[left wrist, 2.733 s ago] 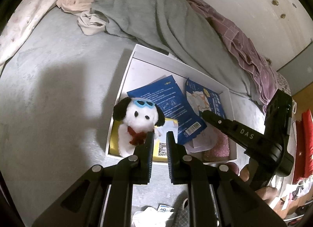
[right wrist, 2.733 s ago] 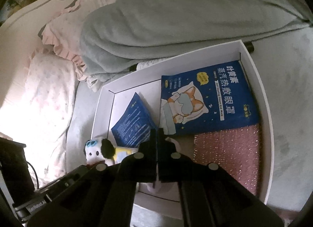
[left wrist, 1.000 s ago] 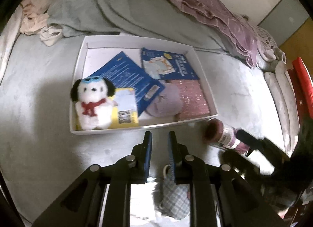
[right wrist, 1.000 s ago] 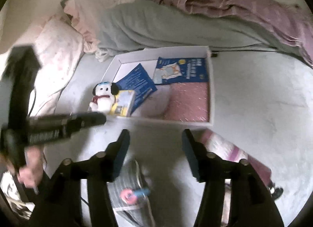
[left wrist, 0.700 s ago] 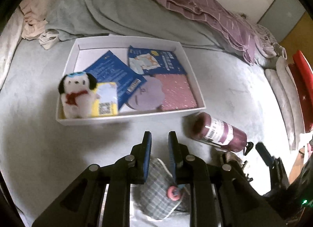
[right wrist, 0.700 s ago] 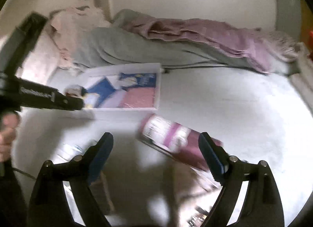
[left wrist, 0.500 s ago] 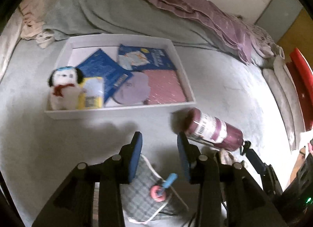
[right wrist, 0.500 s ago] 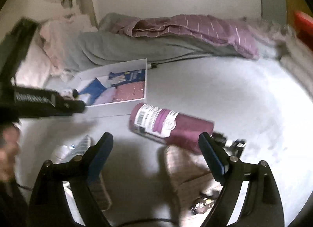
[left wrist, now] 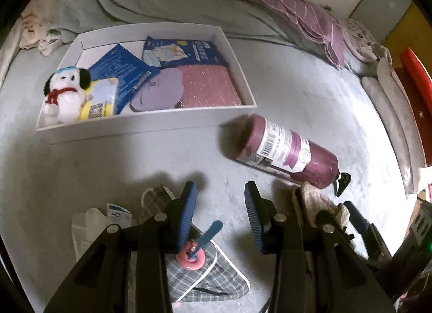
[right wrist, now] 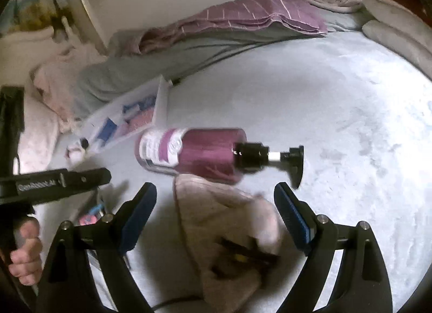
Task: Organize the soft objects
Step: 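Grasp the plaid cloth with the left tool while the right tool grasps the pink plaid bow, then lift and carry the plaid cloth and pink plaid bow toward the box, then lower both cloth items into the box and open both tools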
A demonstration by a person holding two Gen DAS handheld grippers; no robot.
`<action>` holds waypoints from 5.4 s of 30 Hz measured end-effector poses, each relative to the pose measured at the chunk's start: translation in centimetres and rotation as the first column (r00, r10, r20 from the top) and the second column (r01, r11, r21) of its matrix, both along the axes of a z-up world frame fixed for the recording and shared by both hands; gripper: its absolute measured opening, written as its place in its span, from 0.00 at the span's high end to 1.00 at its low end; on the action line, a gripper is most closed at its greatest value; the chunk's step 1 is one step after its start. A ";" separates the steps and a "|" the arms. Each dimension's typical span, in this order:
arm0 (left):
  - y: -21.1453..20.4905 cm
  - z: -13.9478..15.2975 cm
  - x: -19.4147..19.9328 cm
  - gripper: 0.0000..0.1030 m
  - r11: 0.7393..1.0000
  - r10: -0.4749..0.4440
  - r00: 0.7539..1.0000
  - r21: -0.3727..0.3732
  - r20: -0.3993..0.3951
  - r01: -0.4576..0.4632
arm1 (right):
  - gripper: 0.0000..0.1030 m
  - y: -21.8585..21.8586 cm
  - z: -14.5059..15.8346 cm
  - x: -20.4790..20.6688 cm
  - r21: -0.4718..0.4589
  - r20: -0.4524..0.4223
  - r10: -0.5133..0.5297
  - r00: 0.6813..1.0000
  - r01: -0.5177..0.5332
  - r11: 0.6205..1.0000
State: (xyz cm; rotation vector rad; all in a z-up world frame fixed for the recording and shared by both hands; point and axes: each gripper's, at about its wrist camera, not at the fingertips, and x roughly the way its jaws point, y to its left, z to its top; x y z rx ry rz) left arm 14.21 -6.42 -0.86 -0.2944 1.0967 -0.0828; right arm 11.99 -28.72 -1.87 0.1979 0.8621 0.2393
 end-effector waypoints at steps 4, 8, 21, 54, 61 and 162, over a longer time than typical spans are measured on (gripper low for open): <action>-0.7 -0.3 -0.3 0.64 1.000 -0.020 1.000 0.024 0.009 0.020 | 0.14 0.6 -0.4 -1.2 -0.091 0.034 0.004 0.999 -0.001 0.996; -0.8 -0.6 -0.6 0.64 0.999 -0.033 0.999 0.014 0.010 0.032 | 0.14 0.2 0.3 -2.5 -0.103 0.115 -0.013 0.993 0.025 0.994; 1.2 -0.8 -1.7 0.64 0.999 0.015 0.999 0.046 0.050 -0.017 | 0.17 -1.7 -2.4 -1.1 -0.048 -0.025 -0.069 0.997 0.068 0.997; 2.2 -2.4 -3.9 0.68 0.996 0.078 0.994 0.040 -0.075 -0.075 | 0.40 0.6 2.3 -1.8 0.069 0.115 0.074 0.991 -0.082 0.994; 2.6 -1.5 -4.2 0.74 0.997 0.070 0.995 0.015 -0.065 -0.069 | 0.40 0.6 2.1 -1.5 0.092 0.076 0.076 0.994 -0.083 0.992; 11.5 3.2 8.4 0.64 0.975 0.223 0.975 0.026 -0.011 -0.223 | 0.72 14.4 2.4 17.3 -0.027 -0.341 0.158 0.927 -0.177 0.984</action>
